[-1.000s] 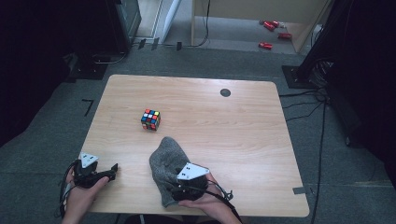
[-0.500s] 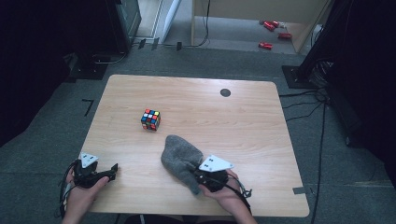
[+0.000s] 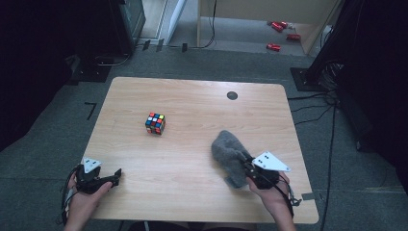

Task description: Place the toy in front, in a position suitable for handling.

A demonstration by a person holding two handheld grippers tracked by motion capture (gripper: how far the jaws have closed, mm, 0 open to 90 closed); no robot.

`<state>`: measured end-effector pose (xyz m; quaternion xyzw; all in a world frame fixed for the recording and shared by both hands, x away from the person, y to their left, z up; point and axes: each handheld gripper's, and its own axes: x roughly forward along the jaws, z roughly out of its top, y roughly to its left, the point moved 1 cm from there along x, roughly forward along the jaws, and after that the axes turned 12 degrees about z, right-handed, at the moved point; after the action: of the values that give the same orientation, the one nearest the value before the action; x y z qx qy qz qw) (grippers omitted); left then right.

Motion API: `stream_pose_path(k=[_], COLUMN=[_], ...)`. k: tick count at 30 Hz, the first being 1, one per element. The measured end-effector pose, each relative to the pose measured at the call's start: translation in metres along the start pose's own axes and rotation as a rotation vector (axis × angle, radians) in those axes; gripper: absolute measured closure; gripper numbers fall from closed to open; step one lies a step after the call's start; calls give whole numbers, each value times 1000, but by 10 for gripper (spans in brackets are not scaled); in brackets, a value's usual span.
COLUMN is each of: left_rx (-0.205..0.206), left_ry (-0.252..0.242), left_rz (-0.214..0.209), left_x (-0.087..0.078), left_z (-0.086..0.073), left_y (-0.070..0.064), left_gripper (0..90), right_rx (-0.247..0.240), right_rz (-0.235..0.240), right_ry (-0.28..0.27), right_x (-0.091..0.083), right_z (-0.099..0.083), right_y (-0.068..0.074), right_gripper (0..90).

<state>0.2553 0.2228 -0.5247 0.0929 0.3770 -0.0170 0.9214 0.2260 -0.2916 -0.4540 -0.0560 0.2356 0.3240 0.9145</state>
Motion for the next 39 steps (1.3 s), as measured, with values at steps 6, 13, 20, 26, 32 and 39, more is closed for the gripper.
stream_pose_path(k=[6,13,20,26,32,39], left_rx=[0,-2,14,7,8,-14], left_ry=[0,0,0,-26,-55,-78], left_rz=[0,2,2,-29,-62,-91], left_x=[0,0,-3,-3,-5,1], left_z=[0,0,5,19,37,60], left_y=[0,0,-7,-21,-36,-51], left_gripper=[83,83,85,85,85,86], right_rx=[70,119,167,220,177,171], right_rz=[-97,-135,-86,-108,-110,-115], right_ry=[-5,47,37,-10,-13,13], right_x=[-21,-22,-30,-32,-23,-7], right_z=[-18,-38,-35,-23,-12,-12], right_y=[-32,-53,-59,-58,-49,-48], right_gripper=[807,800,494,355,389,451])
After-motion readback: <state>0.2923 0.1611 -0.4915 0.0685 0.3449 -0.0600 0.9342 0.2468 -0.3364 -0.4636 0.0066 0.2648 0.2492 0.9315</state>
